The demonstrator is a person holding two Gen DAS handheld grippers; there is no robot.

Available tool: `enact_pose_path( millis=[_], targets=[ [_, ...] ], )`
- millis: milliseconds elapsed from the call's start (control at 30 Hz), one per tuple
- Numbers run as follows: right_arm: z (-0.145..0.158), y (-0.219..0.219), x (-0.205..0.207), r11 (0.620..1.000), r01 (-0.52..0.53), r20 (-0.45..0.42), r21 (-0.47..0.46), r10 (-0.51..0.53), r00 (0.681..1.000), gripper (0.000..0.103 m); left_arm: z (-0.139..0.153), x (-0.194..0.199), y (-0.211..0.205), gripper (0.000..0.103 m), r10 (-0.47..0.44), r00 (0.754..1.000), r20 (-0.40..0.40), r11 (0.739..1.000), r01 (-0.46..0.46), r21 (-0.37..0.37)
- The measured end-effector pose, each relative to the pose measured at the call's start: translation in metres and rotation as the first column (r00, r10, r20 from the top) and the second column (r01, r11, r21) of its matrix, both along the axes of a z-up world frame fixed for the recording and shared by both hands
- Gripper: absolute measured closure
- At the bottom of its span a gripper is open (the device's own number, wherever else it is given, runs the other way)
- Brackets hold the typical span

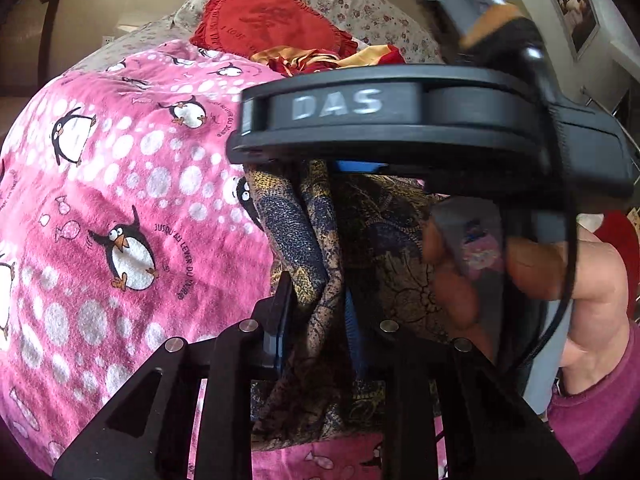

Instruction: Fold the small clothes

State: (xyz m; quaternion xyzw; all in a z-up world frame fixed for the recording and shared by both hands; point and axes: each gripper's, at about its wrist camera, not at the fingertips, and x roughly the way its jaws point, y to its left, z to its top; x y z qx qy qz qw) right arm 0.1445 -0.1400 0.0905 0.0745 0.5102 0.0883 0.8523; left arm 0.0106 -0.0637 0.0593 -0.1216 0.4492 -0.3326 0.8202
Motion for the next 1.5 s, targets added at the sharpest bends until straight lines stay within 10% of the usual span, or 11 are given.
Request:
enact_pose_path(
  millis=[167,233,367,467,700,1133,1500],
  targets=[
    [-0.019,0.012,0.020,0.994,-0.026,-0.051,-0.102,0.021,0.998,0.038,0.000,0.002,-0.005,0.083,0.006,1.000,-0.002,1.000,-0.006,0.023],
    [-0.016,0.007,0.018,0.991,-0.017,-0.024,-0.129,0.014,1.000,0.072,-0.001,-0.001,0.000,0.082,0.017,1.000,-0.017,0.999,-0.016,0.049],
    [-0.005,-0.021,0.006,1.000,0.020,0.010,-0.006,-0.020,1.000,0.083,-0.013,-0.003,0.008,0.041,0.064,0.996,-0.060,0.994,-0.058,0.090],
    [0.001,-0.032,-0.007,0.999,0.039,0.045,0.027,-0.041,0.998,0.084,-0.020,-0.011,0.008,0.038,0.074,0.996,-0.053,0.990,-0.067,0.123],
    [0.018,-0.050,-0.032,0.994,0.070,0.094,0.087,-0.078,0.993,0.086,-0.001,-0.024,-0.017,0.083,-0.053,0.998,-0.016,0.991,0.054,0.122],
    [0.075,-0.168,-0.119,0.974,0.209,0.195,0.084,-0.222,0.955,0.087,0.067,-0.068,-0.147,0.084,-0.342,0.936,0.086,0.938,0.333,0.100],
    [0.061,-0.298,-0.219,0.909,0.410,0.180,0.071,-0.416,0.891,0.087,0.038,-0.127,-0.281,0.085,-0.536,0.843,0.047,0.835,0.522,0.172]
  ],
)
